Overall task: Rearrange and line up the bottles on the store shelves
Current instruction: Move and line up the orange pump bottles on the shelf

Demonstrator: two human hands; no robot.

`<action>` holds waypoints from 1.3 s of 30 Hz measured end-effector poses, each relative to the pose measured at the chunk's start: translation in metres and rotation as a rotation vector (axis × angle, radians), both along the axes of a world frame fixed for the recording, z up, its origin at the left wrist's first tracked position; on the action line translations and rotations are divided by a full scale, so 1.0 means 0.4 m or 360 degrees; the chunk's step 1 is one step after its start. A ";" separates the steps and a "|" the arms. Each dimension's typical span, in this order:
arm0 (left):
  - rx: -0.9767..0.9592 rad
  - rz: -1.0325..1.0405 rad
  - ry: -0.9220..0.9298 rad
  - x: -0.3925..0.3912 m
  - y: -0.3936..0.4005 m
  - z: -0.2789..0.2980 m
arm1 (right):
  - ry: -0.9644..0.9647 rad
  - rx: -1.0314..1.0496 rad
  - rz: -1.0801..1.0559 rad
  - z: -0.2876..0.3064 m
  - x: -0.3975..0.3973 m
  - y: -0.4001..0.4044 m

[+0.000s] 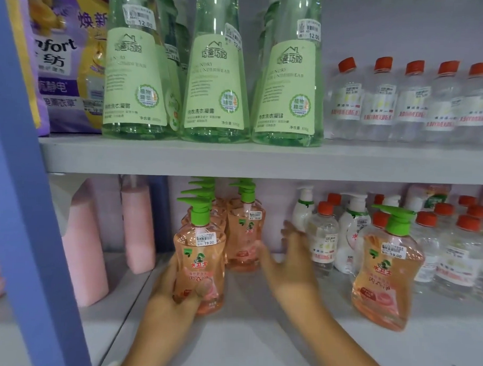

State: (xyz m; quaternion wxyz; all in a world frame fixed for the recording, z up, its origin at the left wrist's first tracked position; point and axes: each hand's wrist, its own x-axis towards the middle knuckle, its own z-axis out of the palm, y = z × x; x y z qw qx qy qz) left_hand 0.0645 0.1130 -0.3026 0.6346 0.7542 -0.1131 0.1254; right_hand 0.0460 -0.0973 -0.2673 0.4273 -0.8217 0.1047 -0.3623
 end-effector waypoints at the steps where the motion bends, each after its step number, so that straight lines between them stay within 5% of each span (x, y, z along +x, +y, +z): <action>1: 0.0001 -0.0003 0.0002 -0.002 -0.001 0.006 | -0.0238 -0.0020 -0.0161 0.019 -0.080 -0.031; 3: -0.0027 0.0002 -0.0013 -0.007 -0.002 0.010 | -0.0516 -0.0006 -0.0549 0.040 -0.229 -0.112; 5: -0.0080 0.0061 -0.0052 -0.007 -0.003 0.008 | -0.0406 0.0071 -0.0760 0.046 -0.308 -0.198; 9: -0.0088 0.0074 -0.0055 -0.009 -0.007 0.000 | -0.0014 0.0618 -0.0231 0.037 -0.268 -0.266; 18: -0.0031 0.0084 -0.0045 -0.018 -0.007 0.002 | 0.0490 0.0263 0.0618 0.017 -0.072 -0.128; 35: -0.0046 -0.0039 0.0164 -0.010 0.018 -0.002 | 0.0186 0.0064 0.0396 -0.028 0.077 0.028; 39: -0.0393 -0.0030 0.0217 -0.010 0.010 0.031 | 0.0136 0.0367 0.0471 -0.029 0.068 0.027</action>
